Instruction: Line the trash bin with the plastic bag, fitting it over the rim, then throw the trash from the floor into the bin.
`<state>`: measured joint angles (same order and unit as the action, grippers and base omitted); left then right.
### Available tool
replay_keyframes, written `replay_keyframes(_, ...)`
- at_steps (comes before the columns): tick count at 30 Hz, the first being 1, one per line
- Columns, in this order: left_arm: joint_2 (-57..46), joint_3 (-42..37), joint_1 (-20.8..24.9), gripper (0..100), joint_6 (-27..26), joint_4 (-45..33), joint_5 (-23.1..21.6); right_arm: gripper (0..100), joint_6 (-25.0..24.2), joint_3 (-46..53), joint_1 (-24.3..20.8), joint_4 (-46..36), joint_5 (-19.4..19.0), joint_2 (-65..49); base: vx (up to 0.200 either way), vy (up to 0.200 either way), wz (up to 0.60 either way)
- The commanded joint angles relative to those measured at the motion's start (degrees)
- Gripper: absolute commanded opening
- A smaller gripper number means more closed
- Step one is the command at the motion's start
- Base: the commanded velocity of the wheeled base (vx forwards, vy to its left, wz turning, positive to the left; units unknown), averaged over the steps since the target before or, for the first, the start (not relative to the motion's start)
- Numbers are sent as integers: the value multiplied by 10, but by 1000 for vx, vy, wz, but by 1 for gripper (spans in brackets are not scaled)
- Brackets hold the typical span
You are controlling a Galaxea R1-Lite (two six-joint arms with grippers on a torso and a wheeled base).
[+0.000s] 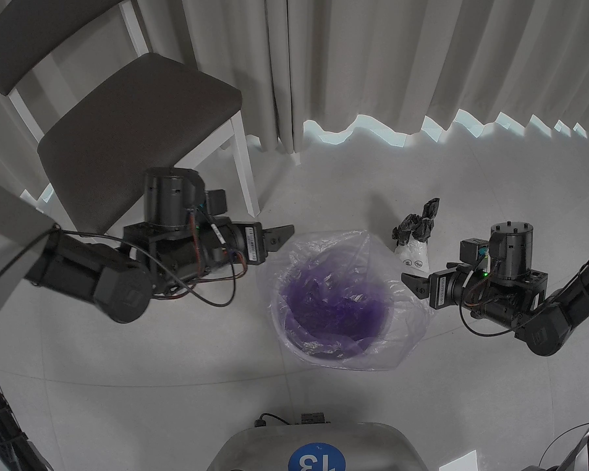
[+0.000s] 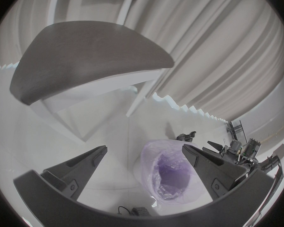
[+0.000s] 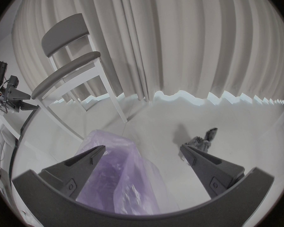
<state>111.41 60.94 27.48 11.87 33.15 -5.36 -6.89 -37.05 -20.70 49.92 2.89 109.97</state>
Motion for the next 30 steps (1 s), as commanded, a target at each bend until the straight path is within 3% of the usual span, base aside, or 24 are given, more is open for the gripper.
replay_keyframes(1, 103, 65, 18, 100, -18, -3, -1, 100, -17, 29, -4, 32, 4, 31, 0, 0, 0)
replay_keyframes(9, 151, 110, 19, 100, -19, -21, 3, 100, -13, 29, -2, 119, 4, 116, 0, 0, 0)
replay_keyframes(21, 224, 254, 4, 100, -35, -108, 3, 100, -13, -27, 30, 120, 4, 166, 0, 0, 0)
replay_keyframes(30, 258, 305, 3, 100, -38, -124, 5, 100, -13, -53, 60, 120, 4, 181, 0, 0, 0)
